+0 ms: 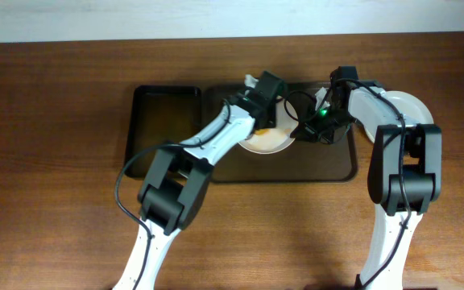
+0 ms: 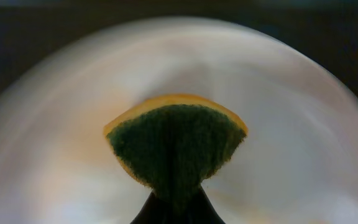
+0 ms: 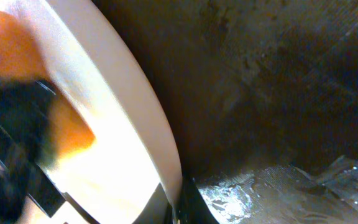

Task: Clean dirty plates on tray and stack at the side

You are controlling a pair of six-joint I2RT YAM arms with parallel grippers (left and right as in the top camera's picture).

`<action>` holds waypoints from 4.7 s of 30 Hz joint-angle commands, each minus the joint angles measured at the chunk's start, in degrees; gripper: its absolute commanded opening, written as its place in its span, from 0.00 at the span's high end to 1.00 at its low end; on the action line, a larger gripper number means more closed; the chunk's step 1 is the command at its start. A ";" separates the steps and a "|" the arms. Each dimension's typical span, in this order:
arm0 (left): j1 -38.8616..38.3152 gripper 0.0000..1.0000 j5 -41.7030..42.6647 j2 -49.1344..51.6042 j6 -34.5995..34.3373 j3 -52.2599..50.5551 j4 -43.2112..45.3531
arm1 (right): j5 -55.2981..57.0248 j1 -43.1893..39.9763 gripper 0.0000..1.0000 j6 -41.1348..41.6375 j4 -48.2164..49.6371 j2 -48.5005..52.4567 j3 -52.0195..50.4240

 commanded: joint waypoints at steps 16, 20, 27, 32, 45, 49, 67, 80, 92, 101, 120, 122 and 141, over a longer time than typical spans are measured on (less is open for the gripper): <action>3.93 1.00 0.59 6.29 -4.44 -3.21 -4.76 | 6.54 0.92 0.96 -0.57 0.02 5.01 -2.95; 5.95 1.00 2.40 4.50 -4.15 8.09 -17.51 | 6.29 0.92 0.96 -0.68 0.17 5.01 -2.49; 9.99 1.00 13.64 -0.48 7.23 40.74 -41.79 | 11.45 0.76 0.96 -5.77 -1.27 -0.17 1.70; 16.50 1.00 19.58 -0.79 5.75 42.64 -43.67 | 29.29 0.92 0.96 -7.21 -6.84 -14.53 1.73; 18.14 1.00 19.34 1.27 5.75 42.34 -40.72 | 101.68 31.01 0.96 0.90 -13.57 -41.75 0.63; 18.14 1.00 19.34 1.29 5.77 42.34 -40.72 | 106.73 33.88 0.96 5.14 -13.79 -41.44 -0.09; 18.08 1.00 20.24 2.19 5.75 42.25 -41.88 | 39.19 -19.78 0.96 1.86 -8.85 -37.99 -0.11; 18.08 1.00 19.98 2.45 5.77 42.25 -43.47 | 35.30 -29.24 0.89 -4.68 0.35 -10.67 -0.11; 24.28 1.00 -0.26 5.35 11.37 42.25 -58.16 | 26.43 -16.63 0.52 -10.21 -20.24 -16.37 18.95; 24.68 0.71 -0.63 16.63 16.13 42.21 -61.53 | 28.15 -10.32 0.45 -10.67 -20.52 -16.37 18.93; 24.85 0.00 5.16 -2.62 9.99 51.89 -63.06 | 16.02 -10.32 0.02 -18.56 -30.64 -46.27 23.76; 24.85 0.00 5.18 -2.62 9.99 51.89 -63.06 | 16.15 -10.32 0.02 -18.56 -32.11 -50.18 23.76; 24.85 0.00 5.16 -2.62 9.99 51.89 -63.06 | 22.45 6.29 0.02 -34.71 -2.82 -65.53 -7.06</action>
